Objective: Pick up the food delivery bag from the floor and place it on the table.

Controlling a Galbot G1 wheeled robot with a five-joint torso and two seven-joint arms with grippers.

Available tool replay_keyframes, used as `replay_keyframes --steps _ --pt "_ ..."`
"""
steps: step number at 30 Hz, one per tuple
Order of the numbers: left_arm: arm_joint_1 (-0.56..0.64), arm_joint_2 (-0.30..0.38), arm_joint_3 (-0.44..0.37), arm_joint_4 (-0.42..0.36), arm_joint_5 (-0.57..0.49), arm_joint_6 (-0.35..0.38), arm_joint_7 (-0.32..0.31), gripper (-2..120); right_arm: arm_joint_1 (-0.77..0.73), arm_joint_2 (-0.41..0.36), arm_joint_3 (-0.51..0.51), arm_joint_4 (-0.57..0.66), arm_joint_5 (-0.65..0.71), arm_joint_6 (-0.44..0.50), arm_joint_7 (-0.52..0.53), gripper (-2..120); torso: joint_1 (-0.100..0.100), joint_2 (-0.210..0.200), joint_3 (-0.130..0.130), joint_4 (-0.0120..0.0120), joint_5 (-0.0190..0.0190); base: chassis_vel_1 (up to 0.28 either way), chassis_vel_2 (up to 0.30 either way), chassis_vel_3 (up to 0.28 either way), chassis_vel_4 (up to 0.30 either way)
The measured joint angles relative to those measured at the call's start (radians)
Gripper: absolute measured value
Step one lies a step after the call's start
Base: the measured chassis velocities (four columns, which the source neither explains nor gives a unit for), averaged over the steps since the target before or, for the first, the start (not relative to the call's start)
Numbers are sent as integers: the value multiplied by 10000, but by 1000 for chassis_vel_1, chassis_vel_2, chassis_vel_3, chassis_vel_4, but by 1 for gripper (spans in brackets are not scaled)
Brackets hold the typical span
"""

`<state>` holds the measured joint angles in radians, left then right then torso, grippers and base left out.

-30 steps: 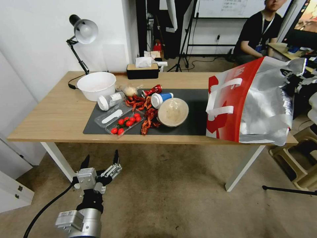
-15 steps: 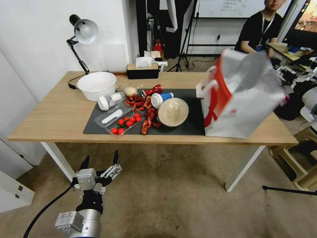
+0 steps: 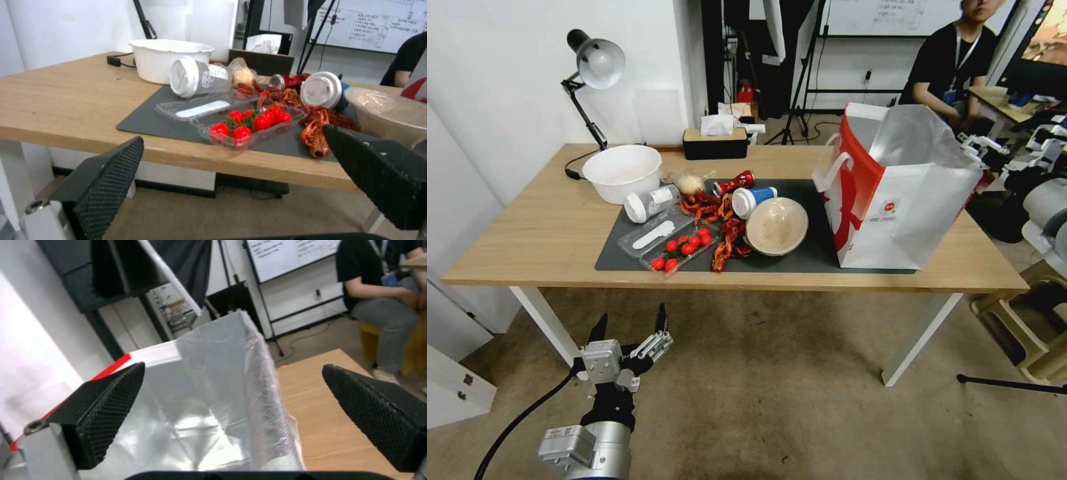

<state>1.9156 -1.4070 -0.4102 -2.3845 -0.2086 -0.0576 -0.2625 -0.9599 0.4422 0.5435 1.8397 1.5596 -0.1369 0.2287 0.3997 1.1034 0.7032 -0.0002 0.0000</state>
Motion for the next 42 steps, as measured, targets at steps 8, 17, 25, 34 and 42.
replay_keyframes --steps 8,17,25,34,42 --pt "-20 -8 -19 -8 10 -16 -48 100 -525 -193 391 328 -1095 45 -982 100 -1 0 0 2 1 0 0 0 0" --pt "-23 20 -87 -24 85 -169 -203 100 -2313 -280 1796 1565 -2373 1006 -2231 100 -1 0 -1 -1 -2 0 0 0 0" --pt "54 17 -190 -124 91 -276 -117 100 -3793 230 2320 2440 -4164 1592 -2529 100 -1 0 0 0 1 0 0 0 0" --pt "92 -20 -331 -212 96 -341 47 100 -5382 1859 2266 3623 -6079 2373 -2001 100 -1 0 -1 -1 0 0 0 0 0" --pt "58 -73 -361 -167 116 -323 164 100 -7401 3378 2221 4238 -7915 3051 -1719 100 -1 1 -1 -1 -1 0 0 0 0"
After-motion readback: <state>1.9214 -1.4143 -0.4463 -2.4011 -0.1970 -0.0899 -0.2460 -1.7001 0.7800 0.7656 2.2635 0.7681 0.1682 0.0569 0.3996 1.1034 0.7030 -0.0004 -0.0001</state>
